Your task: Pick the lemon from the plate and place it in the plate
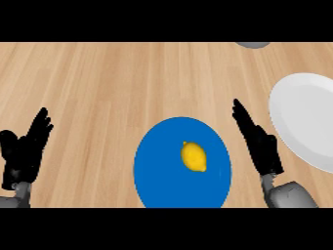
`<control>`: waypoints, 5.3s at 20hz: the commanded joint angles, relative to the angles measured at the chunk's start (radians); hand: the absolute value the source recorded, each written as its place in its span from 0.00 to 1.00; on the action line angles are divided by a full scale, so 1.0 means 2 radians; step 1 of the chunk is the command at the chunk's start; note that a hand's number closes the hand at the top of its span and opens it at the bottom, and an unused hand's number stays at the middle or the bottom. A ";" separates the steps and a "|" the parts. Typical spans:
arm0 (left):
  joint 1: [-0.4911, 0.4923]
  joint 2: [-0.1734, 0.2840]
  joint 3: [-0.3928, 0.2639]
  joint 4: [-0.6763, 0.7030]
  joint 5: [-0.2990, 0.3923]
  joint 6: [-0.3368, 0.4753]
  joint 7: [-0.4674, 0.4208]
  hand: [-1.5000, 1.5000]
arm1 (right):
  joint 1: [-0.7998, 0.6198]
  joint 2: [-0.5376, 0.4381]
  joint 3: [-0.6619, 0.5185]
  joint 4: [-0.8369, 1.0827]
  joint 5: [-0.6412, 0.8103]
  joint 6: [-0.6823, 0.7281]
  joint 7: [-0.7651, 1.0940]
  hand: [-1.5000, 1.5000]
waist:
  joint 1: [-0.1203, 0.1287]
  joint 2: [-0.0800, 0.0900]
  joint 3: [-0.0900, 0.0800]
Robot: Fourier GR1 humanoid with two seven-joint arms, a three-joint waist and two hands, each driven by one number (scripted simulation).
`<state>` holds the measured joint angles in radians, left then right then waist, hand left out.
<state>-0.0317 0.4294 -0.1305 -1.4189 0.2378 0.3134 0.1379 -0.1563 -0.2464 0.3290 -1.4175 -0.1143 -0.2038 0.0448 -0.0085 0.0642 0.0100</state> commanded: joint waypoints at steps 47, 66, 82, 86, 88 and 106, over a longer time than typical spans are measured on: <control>0.005 -0.044 0.035 0.034 -0.037 -0.137 -0.156 0.50 | -0.001 0.038 0.184 -0.199 0.484 0.160 0.429 0.00 | 0.005 -0.032 -0.005; -0.002 -0.092 0.049 0.012 -0.090 -0.137 -0.119 0.50 | -0.050 0.121 0.117 0.026 0.560 0.151 0.355 0.00 | 0.007 -0.032 -0.005; -0.013 -0.084 0.094 0.025 -0.085 -0.170 -0.112 0.50 | 0.033 -0.031 0.021 -0.012 0.487 0.127 0.163 1.00 | -0.014 -0.036 -0.004; 0.007 -0.087 0.108 0.039 -0.085 -0.155 -0.133 0.50 | 0.065 -0.127 -0.097 0.034 0.436 0.115 0.119 1.00 | -0.062 -0.034 0.000; 0.018 -0.086 0.113 0.042 -0.082 -0.156 -0.135 0.50 | 0.080 -0.174 -0.148 0.046 0.403 0.107 0.069 1.00 | -0.062 -0.035 0.000; 0.001 -0.075 0.102 0.019 -0.076 -0.189 -0.121 0.50 | 0.140 -0.377 -0.481 0.332 0.172 0.103 -0.475 1.00 | -0.001 -0.033 -0.003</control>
<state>-0.0136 0.2675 0.0725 -1.3632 0.0742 -0.0434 -0.1289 0.1499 -0.9641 -0.5332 -0.8677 0.2930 0.0092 -0.7513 -0.0382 -0.0034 0.0050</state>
